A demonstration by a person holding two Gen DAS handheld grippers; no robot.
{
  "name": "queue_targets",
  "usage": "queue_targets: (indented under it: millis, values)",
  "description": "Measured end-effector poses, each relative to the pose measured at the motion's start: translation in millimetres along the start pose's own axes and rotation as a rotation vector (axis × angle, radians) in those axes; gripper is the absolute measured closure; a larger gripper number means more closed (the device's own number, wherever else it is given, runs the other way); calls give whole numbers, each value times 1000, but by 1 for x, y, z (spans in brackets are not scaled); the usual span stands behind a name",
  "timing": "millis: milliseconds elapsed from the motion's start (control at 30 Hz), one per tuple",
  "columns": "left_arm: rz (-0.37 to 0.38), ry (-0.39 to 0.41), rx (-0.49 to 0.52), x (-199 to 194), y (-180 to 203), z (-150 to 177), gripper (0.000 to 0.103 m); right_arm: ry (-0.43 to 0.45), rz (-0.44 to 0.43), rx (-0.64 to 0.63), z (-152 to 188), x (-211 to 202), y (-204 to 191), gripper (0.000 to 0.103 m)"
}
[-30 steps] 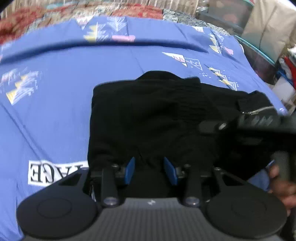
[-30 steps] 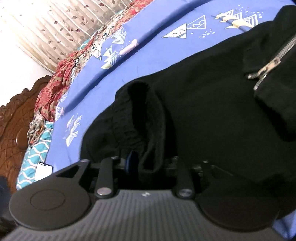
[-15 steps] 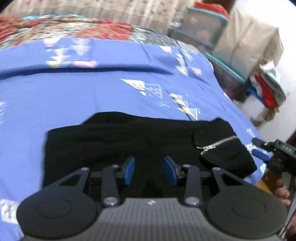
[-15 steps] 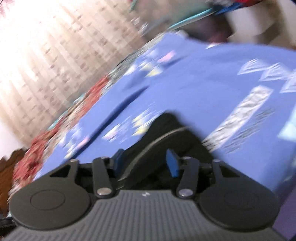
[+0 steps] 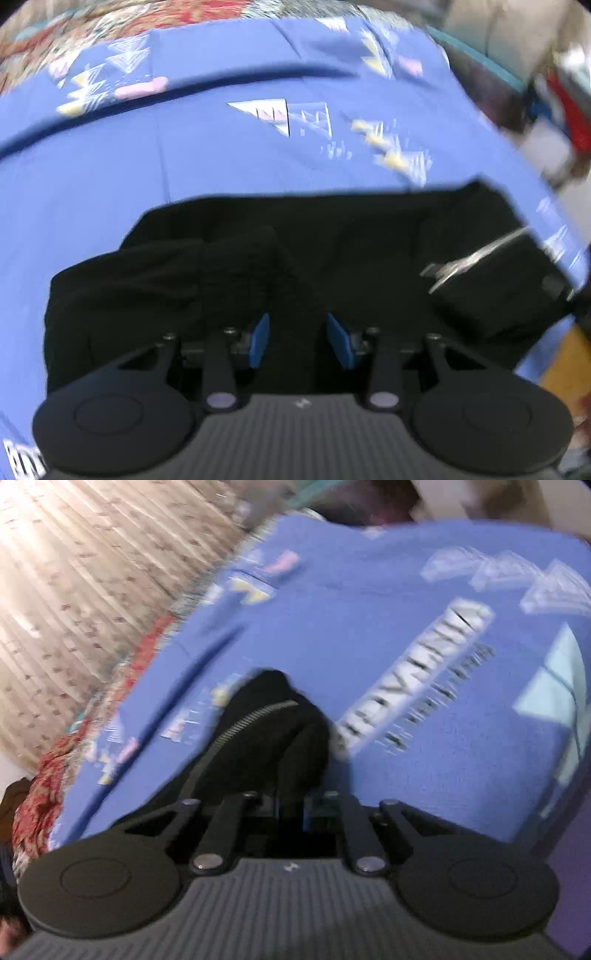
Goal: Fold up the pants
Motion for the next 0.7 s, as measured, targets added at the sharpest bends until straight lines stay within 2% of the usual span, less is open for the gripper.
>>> queue_targets:
  millis: [100, 200, 267, 367, 467, 500, 533, 567, 600, 633, 700]
  values:
    - [83, 121, -31, -44, 3, -20, 53, 28, -42, -168, 1, -8, -40, 91]
    - [154, 178, -7, -67, 22, -37, 28, 18, -86, -319, 13, -5, -78, 91]
    - [181, 156, 35, -63, 42, -43, 7, 8, -89, -431, 25, 1, -102, 90]
    - [181, 72, 103, -39, 75, -45, 3, -7, -89, -551, 42, 12, -123, 90]
    - [180, -17, 117, -16, 95, -44, 2, -39, -97, -632, 54, 17, -136, 90]
    - [185, -40, 117, -11, 99, -44, 5, -47, -100, -674, 59, 18, -143, 90]
    - [182, -58, 121, -7, 101, -41, 23, -52, -110, -707, 64, 18, -146, 90]
    - [166, -77, 132, -3, 102, -38, 60, -59, -127, -734, 68, 18, -153, 90]
    - [145, -87, 139, -1, 100, -37, 72, -64, -151, -759, 71, 17, -158, 90]
    - [128, -85, 132, -1, 93, -37, 81, -69, -171, -780, 75, 16, -162, 89]
    - [169, -77, 76, -7, 72, -40, 84, -75, -193, -803, 80, 13, -166, 80]
Point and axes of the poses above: each gripper's, at about its wrist camera, not at the fingertips, and x roughly the way its jaws point, y to its right, z to its underside, the point moved 1 cm from there along x, roughly the way its jaws point, and after that the axes turned 7 degrees about -z, right-handed, at the moved point
